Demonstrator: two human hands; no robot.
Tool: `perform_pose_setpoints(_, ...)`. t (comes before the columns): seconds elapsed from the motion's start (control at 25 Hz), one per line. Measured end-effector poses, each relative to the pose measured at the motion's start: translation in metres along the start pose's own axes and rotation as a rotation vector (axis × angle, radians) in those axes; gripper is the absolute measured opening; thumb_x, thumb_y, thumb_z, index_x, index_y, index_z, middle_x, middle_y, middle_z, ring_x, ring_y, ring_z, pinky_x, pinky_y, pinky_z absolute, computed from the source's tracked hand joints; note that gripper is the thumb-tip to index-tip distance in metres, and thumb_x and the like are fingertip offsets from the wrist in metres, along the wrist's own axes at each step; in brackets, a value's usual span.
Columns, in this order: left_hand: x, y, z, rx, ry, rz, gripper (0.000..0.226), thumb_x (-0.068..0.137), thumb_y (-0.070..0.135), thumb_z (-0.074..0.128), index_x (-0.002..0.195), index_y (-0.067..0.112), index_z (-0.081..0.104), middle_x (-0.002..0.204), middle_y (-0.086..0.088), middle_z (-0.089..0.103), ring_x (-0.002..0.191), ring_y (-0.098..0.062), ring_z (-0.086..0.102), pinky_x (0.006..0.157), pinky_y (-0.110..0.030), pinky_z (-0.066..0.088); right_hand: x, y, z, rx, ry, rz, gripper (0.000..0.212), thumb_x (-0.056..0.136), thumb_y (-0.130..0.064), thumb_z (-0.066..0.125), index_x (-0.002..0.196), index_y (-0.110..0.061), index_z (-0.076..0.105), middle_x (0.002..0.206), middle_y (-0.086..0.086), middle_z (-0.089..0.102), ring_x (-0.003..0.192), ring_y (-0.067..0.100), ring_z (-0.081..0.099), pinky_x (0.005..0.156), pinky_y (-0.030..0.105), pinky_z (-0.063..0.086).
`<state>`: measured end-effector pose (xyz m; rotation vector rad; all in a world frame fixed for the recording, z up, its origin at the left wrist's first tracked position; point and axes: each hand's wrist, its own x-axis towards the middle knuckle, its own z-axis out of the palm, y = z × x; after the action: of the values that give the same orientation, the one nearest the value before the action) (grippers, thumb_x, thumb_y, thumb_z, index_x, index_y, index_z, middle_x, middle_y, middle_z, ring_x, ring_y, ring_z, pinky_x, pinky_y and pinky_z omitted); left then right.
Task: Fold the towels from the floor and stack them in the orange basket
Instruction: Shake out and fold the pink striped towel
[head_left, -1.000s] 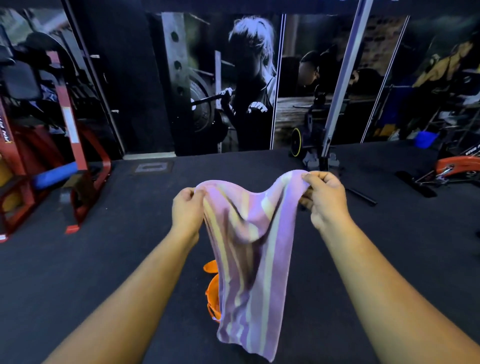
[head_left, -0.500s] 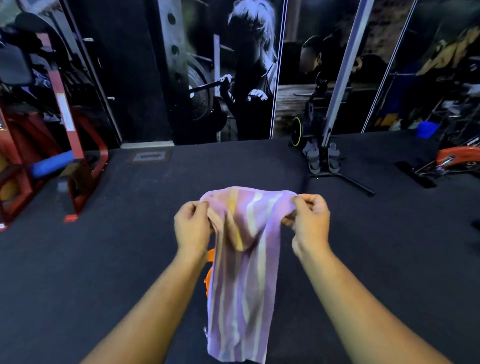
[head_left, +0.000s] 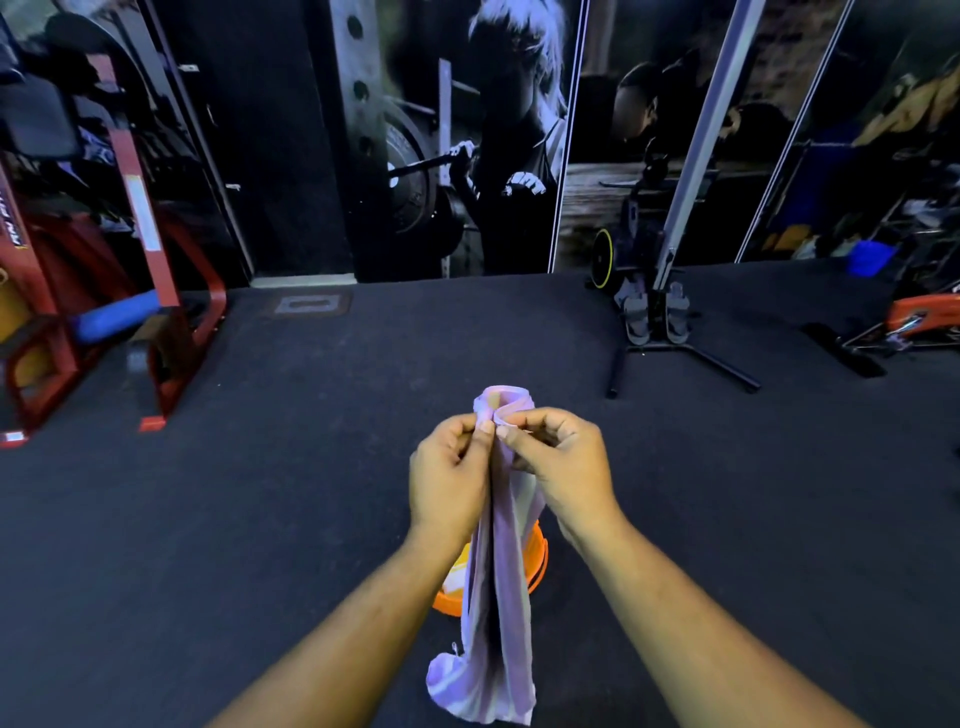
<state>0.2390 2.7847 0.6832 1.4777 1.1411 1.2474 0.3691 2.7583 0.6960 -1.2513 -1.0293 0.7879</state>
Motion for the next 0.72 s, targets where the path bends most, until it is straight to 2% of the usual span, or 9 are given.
perform_pose_setpoints(0.16,-0.002,0.011,-0.002,-0.005,-0.150,0.072,0.012,0.099,0.024,0.067,0.105,0.034,0.071,0.097,0.010,0.078,0.095,-0.011,0.074,0.086,-0.042,0.060,-0.004,-0.014,0.000,0.264,-0.068,0.177,0.020,0.099,-0.007,0.057,0.100,-0.005,0.078,0.099,0.019,0.077,0.092,0.027,0.074,0.076,0.035,0.062)
perform_pose_setpoints(0.24,-0.001,0.012,-0.008,0.030,-0.192,0.111,0.032,0.088,0.012,0.079,0.109,0.034,0.067,0.099,0.013,0.078,0.096,-0.006,0.074,0.087,-0.034,0.060,0.001,-0.020,-0.009,0.294,-0.176,0.214,0.032,0.102,-0.003,0.042,0.107,-0.009,0.073,0.103,0.017,0.077,0.093,0.022,0.074,0.076,0.029,0.060)
perform_pose_setpoints(0.28,0.004,0.009,-0.011,0.072,-0.180,0.134,0.033,0.084,0.010,0.081,0.108,0.030,0.069,0.096,0.012,0.078,0.093,-0.007,0.074,0.086,-0.038,0.061,0.006,-0.020,-0.013,0.272,-0.227,0.198,0.031,0.101,-0.001,0.040,0.110,-0.010,0.068,0.102,0.017,0.077,0.092,0.023,0.074,0.077,0.029,0.060)
perform_pose_setpoints(0.4,0.027,0.009,-0.019,0.123,-0.185,0.200,0.016,0.085,0.019,0.075,0.101,0.019,0.076,0.092,0.005,0.078,0.090,-0.018,0.074,0.082,-0.050,0.059,0.025,-0.013,-0.024,0.091,-0.133,-0.005,0.021,0.095,-0.003,0.054,0.107,-0.019,0.059,0.096,0.015,0.075,0.086,0.024,0.072,0.076,0.034,0.058)
perform_pose_setpoints(0.48,0.041,0.019,-0.025,0.053,-0.245,0.184,0.017,0.087,0.022,0.070,0.101,0.014,0.075,0.095,0.002,0.077,0.088,-0.014,0.071,0.083,-0.045,0.058,0.036,0.001,-0.037,-0.056,-0.072,-0.087,0.031,0.093,-0.011,0.067,0.116,-0.028,0.057,0.109,0.002,0.068,0.098,0.011,0.066,0.086,0.031,0.053)
perform_pose_setpoints(0.56,0.052,0.031,-0.031,-0.024,-0.337,0.190,0.015,0.092,0.018,0.067,0.103,0.011,0.072,0.097,0.002,0.074,0.089,-0.010,0.065,0.082,-0.034,0.053,0.037,0.005,-0.043,-0.052,-0.249,0.022,0.048,0.095,-0.023,0.072,0.137,-0.028,0.048,0.127,-0.016,0.060,0.115,-0.004,0.059,0.093,0.016,0.049)
perform_pose_setpoints(0.6,0.059,0.036,-0.035,-0.051,-0.364,0.190,0.013,0.095,0.016,0.066,0.105,0.009,0.070,0.098,0.000,0.073,0.091,-0.010,0.064,0.083,-0.031,0.051,0.038,0.003,-0.045,-0.023,-0.335,0.109,0.048,0.093,-0.025,0.071,0.137,-0.024,0.051,0.128,-0.017,0.062,0.117,-0.003,0.060,0.090,0.015,0.049)
perform_pose_setpoints(0.64,0.065,0.039,-0.038,-0.076,-0.368,0.187,0.011,0.098,0.013,0.064,0.106,0.009,0.069,0.100,-0.001,0.072,0.093,-0.011,0.063,0.083,-0.030,0.051,0.038,0.000,-0.046,0.029,-0.368,0.165,0.040,0.091,-0.023,0.071,0.129,-0.022,0.060,0.122,-0.012,0.069,0.111,0.003,0.064,0.086,0.019,0.051)
perform_pose_setpoints(0.72,0.076,0.043,-0.045,-0.121,-0.319,0.191,0.011,0.101,0.012,0.061,0.108,0.013,0.070,0.100,-0.001,0.072,0.092,-0.012,0.064,0.081,-0.031,0.051,0.042,-0.012,-0.049,0.071,-0.259,0.067,0.017,0.089,-0.013,0.073,0.105,-0.019,0.073,0.103,-0.003,0.076,0.094,0.010,0.068,0.084,0.032,0.052)
